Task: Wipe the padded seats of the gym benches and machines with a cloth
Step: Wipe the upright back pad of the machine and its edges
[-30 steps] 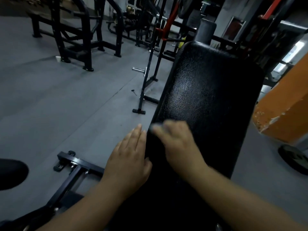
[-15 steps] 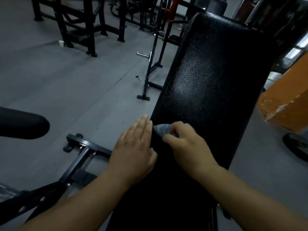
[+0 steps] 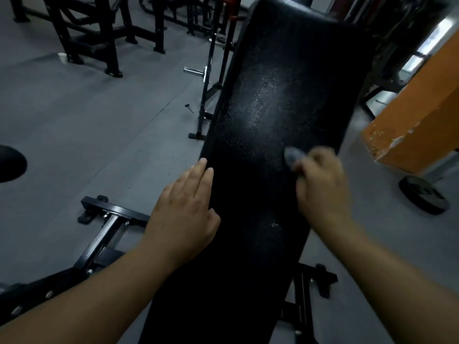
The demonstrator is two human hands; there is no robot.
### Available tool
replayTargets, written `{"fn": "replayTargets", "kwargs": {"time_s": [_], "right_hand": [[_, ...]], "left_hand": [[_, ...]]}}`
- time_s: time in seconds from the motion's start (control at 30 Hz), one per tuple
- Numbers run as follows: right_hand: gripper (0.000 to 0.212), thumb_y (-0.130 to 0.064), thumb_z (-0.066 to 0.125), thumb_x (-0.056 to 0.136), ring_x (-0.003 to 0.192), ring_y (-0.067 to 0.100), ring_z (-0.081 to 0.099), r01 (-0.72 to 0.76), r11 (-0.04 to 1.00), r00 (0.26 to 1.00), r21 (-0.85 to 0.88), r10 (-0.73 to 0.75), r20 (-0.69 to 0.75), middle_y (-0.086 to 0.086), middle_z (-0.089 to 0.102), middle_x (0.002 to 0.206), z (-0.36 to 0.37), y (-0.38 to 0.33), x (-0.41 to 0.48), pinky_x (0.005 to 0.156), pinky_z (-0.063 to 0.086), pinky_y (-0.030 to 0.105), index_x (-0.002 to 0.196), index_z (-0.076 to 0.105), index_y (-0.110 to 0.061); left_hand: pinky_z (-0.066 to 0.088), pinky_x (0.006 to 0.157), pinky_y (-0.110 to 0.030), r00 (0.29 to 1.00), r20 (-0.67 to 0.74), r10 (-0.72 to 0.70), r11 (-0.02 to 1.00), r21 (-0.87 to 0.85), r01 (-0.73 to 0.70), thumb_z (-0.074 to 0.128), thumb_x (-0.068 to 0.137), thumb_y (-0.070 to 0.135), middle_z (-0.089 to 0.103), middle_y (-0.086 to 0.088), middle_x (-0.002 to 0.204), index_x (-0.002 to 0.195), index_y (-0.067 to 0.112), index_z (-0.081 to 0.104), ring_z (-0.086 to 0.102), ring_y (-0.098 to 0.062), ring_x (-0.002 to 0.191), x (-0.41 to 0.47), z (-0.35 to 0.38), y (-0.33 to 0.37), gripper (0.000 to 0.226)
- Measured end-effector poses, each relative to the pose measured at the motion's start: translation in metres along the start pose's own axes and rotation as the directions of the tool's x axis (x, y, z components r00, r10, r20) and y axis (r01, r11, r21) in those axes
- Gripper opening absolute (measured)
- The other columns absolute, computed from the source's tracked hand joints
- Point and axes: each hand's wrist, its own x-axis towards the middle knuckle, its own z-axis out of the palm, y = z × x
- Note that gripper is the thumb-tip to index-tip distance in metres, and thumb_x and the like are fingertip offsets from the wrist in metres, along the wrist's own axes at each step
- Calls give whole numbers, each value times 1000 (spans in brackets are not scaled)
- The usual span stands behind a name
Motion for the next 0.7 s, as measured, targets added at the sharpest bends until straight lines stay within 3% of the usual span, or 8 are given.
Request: {"fn": "replayTargets", "kwargs": {"time_s": [0.07,0.2,0.27,0.4,0.47,0.57,0.63,0.7], "right_hand": [[18,2,60,78,88,36,51,-150,988,985,25,152,-87,16,55,106,8,-14,23,67,44,39,92,67,-8],[22,-2,58,91,110,29,55,168,971,967,172,-196,162,11,60,121,8,-16,-64,93,50,36,111,69,-4],[19,1,61,90,104,27,56,153,981,962,117,-175,208,8,60,112,-12,10,-75,87,51,35,104,70,-8],[42,15,54,66,90,35,49,-223,972,975,78,222,16,15,53,105,-2,11,-17,70,28,26,100,65,-7],[45,5,48,70,91,35,51,-20,992,996,123,9,87,13,57,111,10,-19,-40,77,39,32,108,65,-10],[32,-14,48,88,97,30,56,263,941,914,211,-313,258,8,56,122,5,-25,-120,78,53,34,116,63,-10],[25,-18,49,92,95,32,56,216,957,937,193,-259,235,9,53,116,-3,-5,-117,73,53,36,114,60,-13],[20,-9,47,87,88,33,51,30,993,996,115,-40,85,12,51,104,-2,3,-71,65,48,38,102,60,-11]], "left_hand": [[43,105,-47,1000,1,4,1000,-12,-4,43,82,35,32,-12,159,148,6,40,42,-31,139,2,5,9,72],[42,105,-47,999,2,47,999,3,-47,38,81,37,30,-12,160,148,6,39,36,-29,142,6,13,27,74],[40,107,-47,997,6,72,997,6,-72,37,81,37,28,-12,161,149,8,38,32,-29,145,7,16,34,74],[38,108,-48,992,8,123,992,15,-124,40,81,37,27,-13,161,150,13,39,31,-31,146,8,26,44,74],[40,107,-48,991,24,131,991,26,-131,41,80,38,29,-14,160,150,13,41,32,-33,145,5,30,46,74],[40,108,-49,990,47,134,990,39,-136,39,81,39,28,-15,161,150,12,39,30,-32,146,-4,30,44,74],[39,108,-48,989,42,142,988,49,-144,40,83,39,27,-14,161,151,13,38,29,-31,147,-12,29,40,72],[38,108,-47,988,33,149,987,56,-151,42,84,39,28,-13,161,150,12,39,29,-30,146,-20,30,34,71]]}}
